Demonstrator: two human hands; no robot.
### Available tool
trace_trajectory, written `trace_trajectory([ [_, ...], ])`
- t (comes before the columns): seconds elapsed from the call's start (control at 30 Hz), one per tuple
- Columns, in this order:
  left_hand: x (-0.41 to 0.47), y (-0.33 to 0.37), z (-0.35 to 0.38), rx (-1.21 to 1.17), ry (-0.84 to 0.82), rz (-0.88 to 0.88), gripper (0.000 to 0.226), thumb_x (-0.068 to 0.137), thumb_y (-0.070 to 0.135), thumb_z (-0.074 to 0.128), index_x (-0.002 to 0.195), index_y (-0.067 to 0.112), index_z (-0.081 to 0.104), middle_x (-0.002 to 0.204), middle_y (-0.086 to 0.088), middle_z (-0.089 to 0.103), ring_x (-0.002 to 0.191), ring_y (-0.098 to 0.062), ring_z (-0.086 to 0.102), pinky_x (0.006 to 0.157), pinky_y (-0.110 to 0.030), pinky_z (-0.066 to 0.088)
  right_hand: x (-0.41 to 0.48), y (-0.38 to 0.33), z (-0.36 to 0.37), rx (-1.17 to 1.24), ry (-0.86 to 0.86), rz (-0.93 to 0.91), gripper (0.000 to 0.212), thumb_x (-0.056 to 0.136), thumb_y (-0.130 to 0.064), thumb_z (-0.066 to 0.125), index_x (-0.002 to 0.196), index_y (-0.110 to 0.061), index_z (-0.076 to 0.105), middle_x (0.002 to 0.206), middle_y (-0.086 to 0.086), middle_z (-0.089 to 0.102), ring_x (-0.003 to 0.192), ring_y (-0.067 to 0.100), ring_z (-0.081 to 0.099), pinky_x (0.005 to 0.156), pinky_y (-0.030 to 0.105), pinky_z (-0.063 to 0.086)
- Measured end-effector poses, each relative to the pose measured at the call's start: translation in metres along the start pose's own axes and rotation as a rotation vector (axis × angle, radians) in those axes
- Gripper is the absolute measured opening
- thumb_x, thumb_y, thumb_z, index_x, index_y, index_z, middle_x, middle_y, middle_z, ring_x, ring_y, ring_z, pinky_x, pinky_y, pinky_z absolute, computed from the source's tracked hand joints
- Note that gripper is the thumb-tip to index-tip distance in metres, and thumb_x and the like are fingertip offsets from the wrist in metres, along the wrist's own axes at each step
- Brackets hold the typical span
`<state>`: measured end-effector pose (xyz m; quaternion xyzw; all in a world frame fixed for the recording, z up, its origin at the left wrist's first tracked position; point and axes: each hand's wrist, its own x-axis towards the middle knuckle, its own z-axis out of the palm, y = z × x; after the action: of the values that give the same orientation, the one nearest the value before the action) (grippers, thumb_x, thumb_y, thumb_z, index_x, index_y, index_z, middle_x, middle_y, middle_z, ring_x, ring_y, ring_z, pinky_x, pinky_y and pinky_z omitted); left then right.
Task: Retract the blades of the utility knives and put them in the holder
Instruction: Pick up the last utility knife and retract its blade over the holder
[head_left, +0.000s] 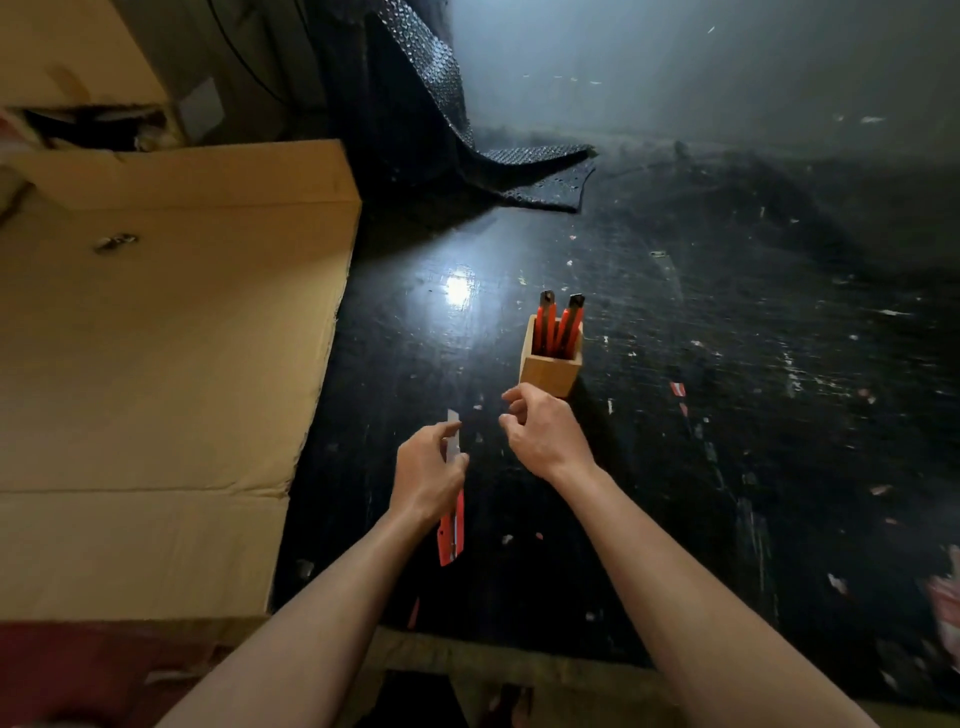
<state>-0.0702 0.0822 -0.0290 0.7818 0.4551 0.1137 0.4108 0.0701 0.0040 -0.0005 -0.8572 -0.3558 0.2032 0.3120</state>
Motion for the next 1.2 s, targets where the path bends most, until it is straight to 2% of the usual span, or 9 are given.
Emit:
trace_trajectory([
  [0.2, -0.028, -0.039, -0.004, 0.044, -0.004, -0.161, 0.053, 0.086, 0.016, 0.075, 0.137, 0.012, 0.064, 0.13, -0.009, 0.071, 0.121, -0.022, 0.067, 0.105, -0.034, 0.052, -0.039, 0.01, 0.044, -0.097, -0.244, 0.115, 0.036, 0.094, -0.027, 0.066, 0.128, -0.019, 0.064, 0.117, 0.004, 0.07, 0.106, 0.02, 0.067, 0.091, 0.039, 0.056],
  [0.3, -0.037, -0.05, 0.0, -0.019, -0.051, -0.249, 0.05, 0.088, 0.009, 0.074, 0.137, 0.011, 0.064, 0.127, -0.007, 0.073, 0.117, -0.02, 0.068, 0.099, -0.026, 0.05, -0.057, 0.016, 0.063, -0.091, -0.346, 0.153, 0.035, 0.094, -0.026, 0.065, 0.129, -0.018, 0.064, 0.12, 0.006, 0.07, 0.107, 0.021, 0.067, 0.093, 0.041, 0.057],
  [0.4, -0.041, -0.055, 0.006, -0.116, -0.076, -0.295, 0.047, 0.088, 0.002, 0.073, 0.133, 0.012, 0.066, 0.119, -0.005, 0.075, 0.104, -0.012, 0.068, 0.087, -0.018, 0.048, -0.069, 0.019, 0.077, -0.005, -0.382, 0.186, 0.03, 0.095, -0.021, 0.064, 0.125, -0.02, 0.064, 0.109, 0.002, 0.072, 0.092, 0.013, 0.07, 0.077, 0.033, 0.059],
  [0.47, -0.044, -0.055, 0.01, -0.172, -0.081, -0.31, 0.044, 0.087, -0.001, 0.073, 0.129, 0.012, 0.069, 0.114, -0.003, 0.076, 0.096, -0.009, 0.066, 0.079, -0.013, 0.046, -0.075, 0.019, 0.08, 0.078, -0.369, 0.225, 0.027, 0.095, -0.018, 0.065, 0.121, -0.022, 0.062, 0.098, -0.004, 0.07, 0.081, 0.006, 0.068, 0.063, 0.022, 0.052],
  [0.53, -0.045, -0.056, 0.013, -0.235, -0.08, -0.328, 0.044, 0.087, -0.003, 0.073, 0.127, 0.012, 0.07, 0.109, 0.0, 0.076, 0.094, -0.008, 0.067, 0.078, -0.013, 0.048, -0.079, 0.019, 0.08, 0.154, -0.347, 0.258, 0.026, 0.094, -0.018, 0.068, 0.118, -0.023, 0.061, 0.095, -0.007, 0.068, 0.08, 0.005, 0.069, 0.062, 0.02, 0.053],
  [0.63, -0.046, -0.055, 0.013, -0.362, -0.093, -0.373, 0.042, 0.088, -0.005, 0.072, 0.125, 0.015, 0.071, 0.106, 0.003, 0.075, 0.095, -0.009, 0.071, 0.087, -0.029, 0.06, -0.081, 0.021, 0.075, 0.241, -0.323, 0.261, 0.027, 0.09, -0.019, 0.073, 0.115, -0.024, 0.063, 0.097, -0.006, 0.07, 0.085, 0.007, 0.071, 0.075, 0.031, 0.062],
  [0.73, -0.042, -0.046, 0.008, -0.446, -0.119, -0.355, 0.037, 0.089, -0.003, 0.071, 0.117, 0.021, 0.075, 0.107, 0.001, 0.078, 0.101, -0.017, 0.075, 0.094, -0.044, 0.062, -0.079, 0.021, 0.06, 0.327, -0.28, 0.259, 0.028, 0.09, -0.013, 0.072, 0.113, -0.025, 0.064, 0.099, -0.004, 0.072, 0.086, 0.009, 0.073, 0.078, 0.036, 0.064],
  [0.97, -0.023, 0.013, -0.015, -0.526, -0.168, -0.137, 0.036, 0.088, -0.005, 0.07, 0.116, 0.016, 0.076, 0.107, -0.004, 0.08, 0.102, -0.023, 0.077, 0.09, -0.049, 0.063, -0.07, 0.007, 0.006, 0.47, -0.111, 0.116, 0.026, 0.085, -0.015, 0.075, 0.104, -0.03, 0.066, 0.096, -0.002, 0.075, 0.089, 0.013, 0.075, 0.078, 0.043, 0.064],
  [1.2, -0.012, 0.083, -0.045, -0.654, -0.278, -0.006, 0.037, 0.092, -0.011, 0.066, 0.124, 0.006, 0.07, 0.116, -0.017, 0.077, 0.103, -0.035, 0.077, 0.089, -0.055, 0.062, -0.058, -0.016, -0.063, 0.566, 0.012, -0.04, 0.029, 0.086, 0.0, 0.073, 0.107, -0.019, 0.065, 0.098, 0.006, 0.075, 0.09, 0.02, 0.076, 0.074, 0.046, 0.065],
])
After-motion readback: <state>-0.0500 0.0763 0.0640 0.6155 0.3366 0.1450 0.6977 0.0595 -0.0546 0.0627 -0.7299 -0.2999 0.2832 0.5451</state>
